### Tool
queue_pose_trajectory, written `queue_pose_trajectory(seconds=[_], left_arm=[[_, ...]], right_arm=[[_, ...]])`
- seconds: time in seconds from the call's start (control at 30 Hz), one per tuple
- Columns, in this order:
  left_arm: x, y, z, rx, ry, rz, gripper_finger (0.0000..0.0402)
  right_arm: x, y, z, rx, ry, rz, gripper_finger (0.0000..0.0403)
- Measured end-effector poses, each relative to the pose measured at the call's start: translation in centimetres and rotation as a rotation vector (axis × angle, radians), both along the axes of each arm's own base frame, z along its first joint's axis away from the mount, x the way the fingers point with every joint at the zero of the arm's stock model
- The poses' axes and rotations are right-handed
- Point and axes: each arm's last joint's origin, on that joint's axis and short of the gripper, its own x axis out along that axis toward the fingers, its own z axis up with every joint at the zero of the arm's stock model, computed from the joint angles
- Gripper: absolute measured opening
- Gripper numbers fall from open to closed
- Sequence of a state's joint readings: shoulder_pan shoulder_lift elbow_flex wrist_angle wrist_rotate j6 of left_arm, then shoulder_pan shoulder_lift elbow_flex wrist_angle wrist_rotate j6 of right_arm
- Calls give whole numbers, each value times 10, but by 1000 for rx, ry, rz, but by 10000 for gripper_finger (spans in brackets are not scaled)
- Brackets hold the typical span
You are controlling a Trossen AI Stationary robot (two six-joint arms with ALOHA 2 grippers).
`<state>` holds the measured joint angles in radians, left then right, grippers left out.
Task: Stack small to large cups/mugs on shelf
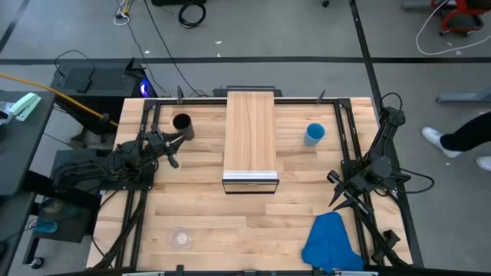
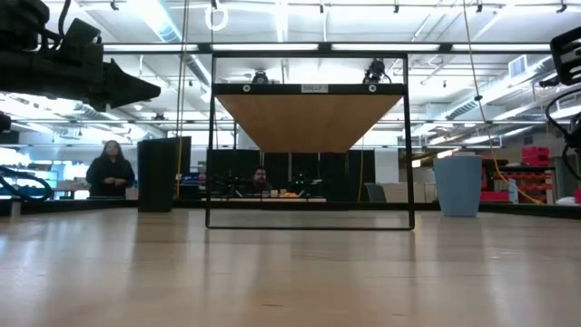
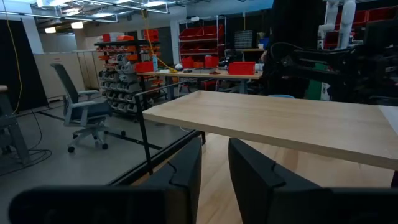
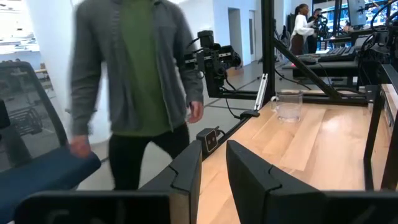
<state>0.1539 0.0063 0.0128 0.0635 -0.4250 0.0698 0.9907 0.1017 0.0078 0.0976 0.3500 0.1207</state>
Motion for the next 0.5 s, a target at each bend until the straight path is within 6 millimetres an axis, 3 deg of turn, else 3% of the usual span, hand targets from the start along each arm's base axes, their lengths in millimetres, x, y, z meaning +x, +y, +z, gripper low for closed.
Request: queue_pose_trajectory(seconds=[0.5], left_arm=[[0,0,0,0,0,0,94]], right_arm=[[0,0,0,0,0,0,82]])
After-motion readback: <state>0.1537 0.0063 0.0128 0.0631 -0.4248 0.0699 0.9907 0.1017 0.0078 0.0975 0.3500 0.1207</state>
